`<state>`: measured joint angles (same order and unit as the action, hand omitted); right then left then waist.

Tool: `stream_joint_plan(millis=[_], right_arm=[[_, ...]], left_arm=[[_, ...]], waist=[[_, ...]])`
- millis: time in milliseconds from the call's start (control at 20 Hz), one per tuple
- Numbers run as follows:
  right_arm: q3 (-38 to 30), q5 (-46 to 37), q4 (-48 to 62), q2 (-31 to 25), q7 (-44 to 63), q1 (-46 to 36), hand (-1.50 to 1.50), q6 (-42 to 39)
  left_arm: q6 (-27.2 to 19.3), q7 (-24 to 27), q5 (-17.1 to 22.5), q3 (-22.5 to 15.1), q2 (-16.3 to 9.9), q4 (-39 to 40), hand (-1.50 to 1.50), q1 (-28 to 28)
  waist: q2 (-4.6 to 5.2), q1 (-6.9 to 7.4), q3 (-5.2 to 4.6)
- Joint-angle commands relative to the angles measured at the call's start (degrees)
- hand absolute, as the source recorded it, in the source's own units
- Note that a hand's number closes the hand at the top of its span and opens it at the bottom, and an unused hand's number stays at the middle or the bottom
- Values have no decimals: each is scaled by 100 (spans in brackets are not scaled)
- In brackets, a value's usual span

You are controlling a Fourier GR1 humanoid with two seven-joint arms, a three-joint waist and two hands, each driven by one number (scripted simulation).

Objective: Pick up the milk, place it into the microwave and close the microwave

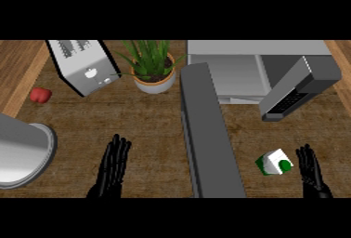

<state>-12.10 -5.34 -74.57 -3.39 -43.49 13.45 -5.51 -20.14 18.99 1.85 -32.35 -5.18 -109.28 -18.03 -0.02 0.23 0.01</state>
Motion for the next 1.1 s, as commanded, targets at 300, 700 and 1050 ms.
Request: stream_joint_plan(millis=[300, 700, 1050], right_arm=[[-476, -119, 2330, -352, -934, -1487, -150, 532], [-873, 49, 3837, -576, -2074, -2033, 150, 793], [-839, -367, 4979, -813, -2231, -2531, 150, 1275]], left_arm=[[548, 481, 660, 529, -630, -279, -150, -579], [871, 570, 944, 718, -816, -335, -150, -775], [1272, 1059, 1203, 1172, -1065, -114, -150, -930]], waist=[[3, 15, 1], [6, 25, 4], [14, 62, 6]])
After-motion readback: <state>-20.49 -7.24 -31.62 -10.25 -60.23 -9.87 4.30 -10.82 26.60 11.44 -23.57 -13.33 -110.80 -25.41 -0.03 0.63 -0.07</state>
